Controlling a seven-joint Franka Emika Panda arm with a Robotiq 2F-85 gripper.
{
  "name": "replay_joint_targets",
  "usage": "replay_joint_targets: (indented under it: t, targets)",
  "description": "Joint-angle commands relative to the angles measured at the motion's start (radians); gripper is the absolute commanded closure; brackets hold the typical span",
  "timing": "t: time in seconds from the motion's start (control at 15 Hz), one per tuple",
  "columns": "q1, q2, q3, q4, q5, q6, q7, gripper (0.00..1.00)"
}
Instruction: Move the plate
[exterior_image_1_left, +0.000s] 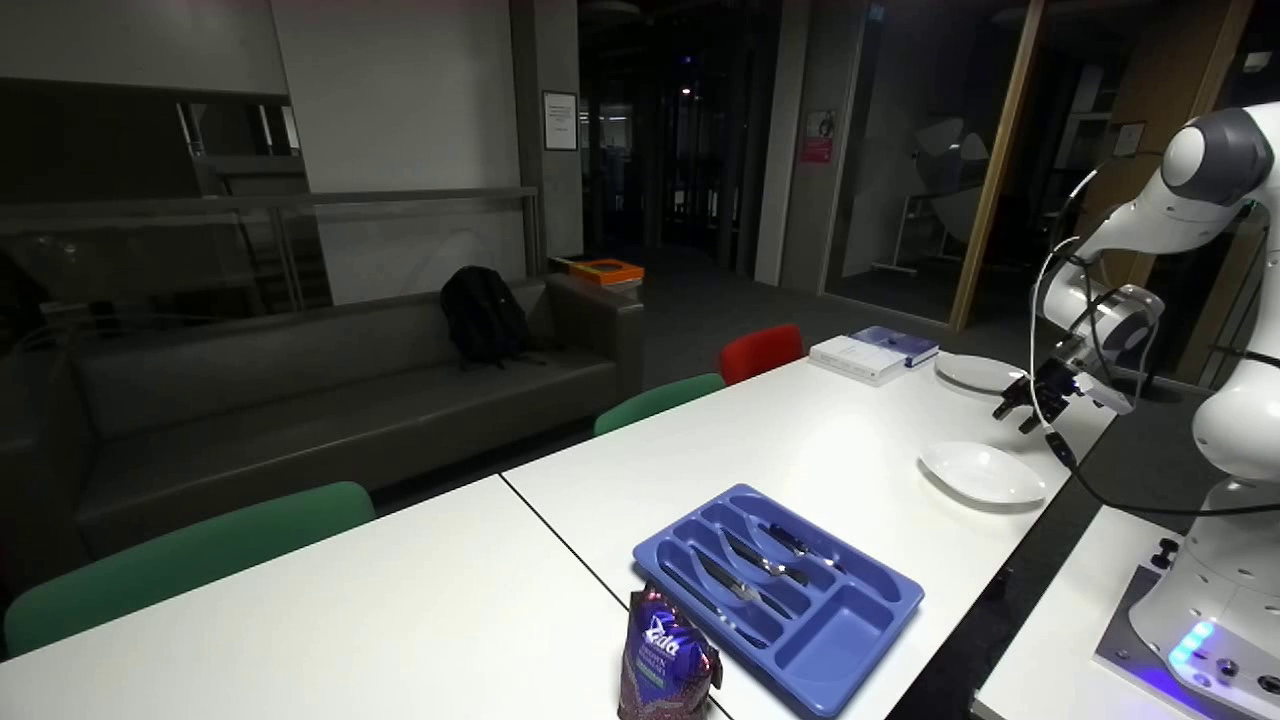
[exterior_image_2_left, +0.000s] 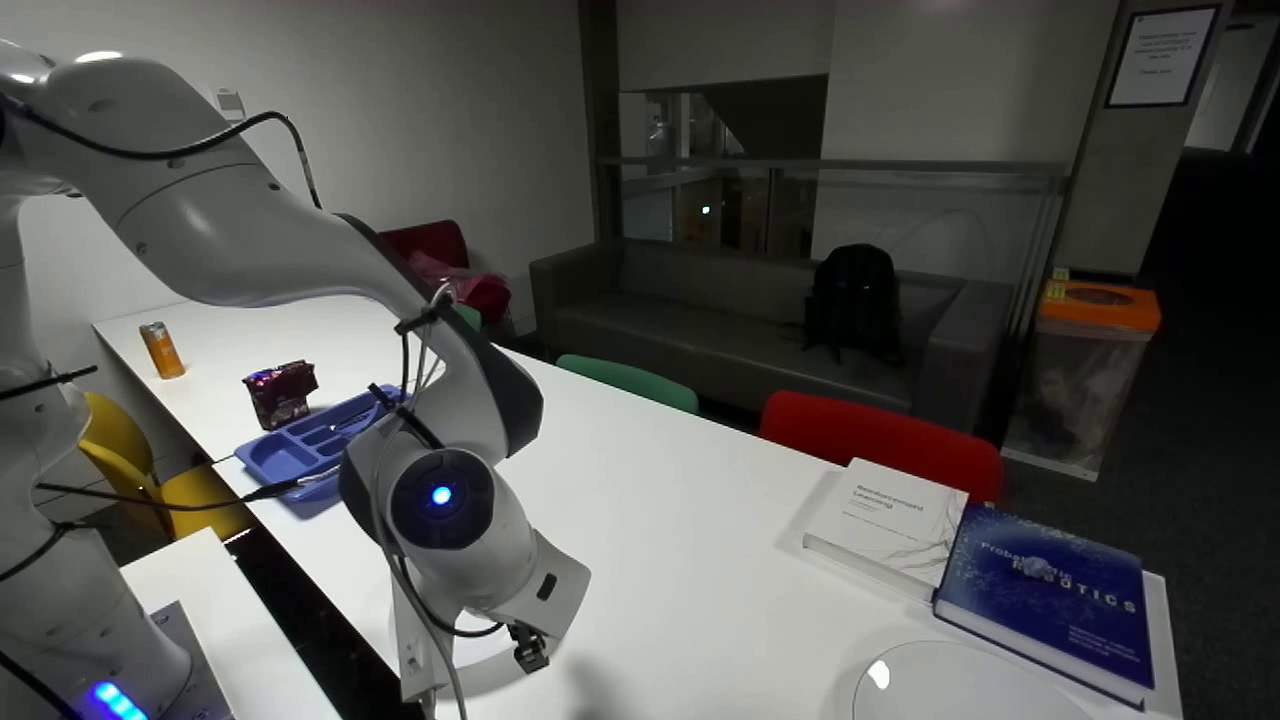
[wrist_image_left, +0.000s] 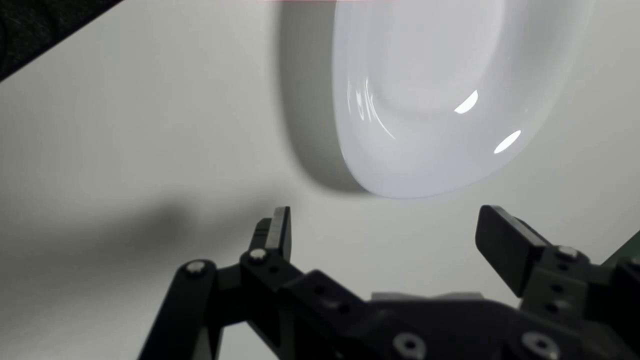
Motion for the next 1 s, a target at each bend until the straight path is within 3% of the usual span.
replay_joint_targets:
  t: [0.0, 0.93]
  targets:
    - [-0.004, -0.002, 0.003, 0.0, -0.004, 0.0, 0.004, 0.0]
    - [-0.005, 0.009, 0.01, 0.003, 0.009, 0.014, -0.023, 0.0]
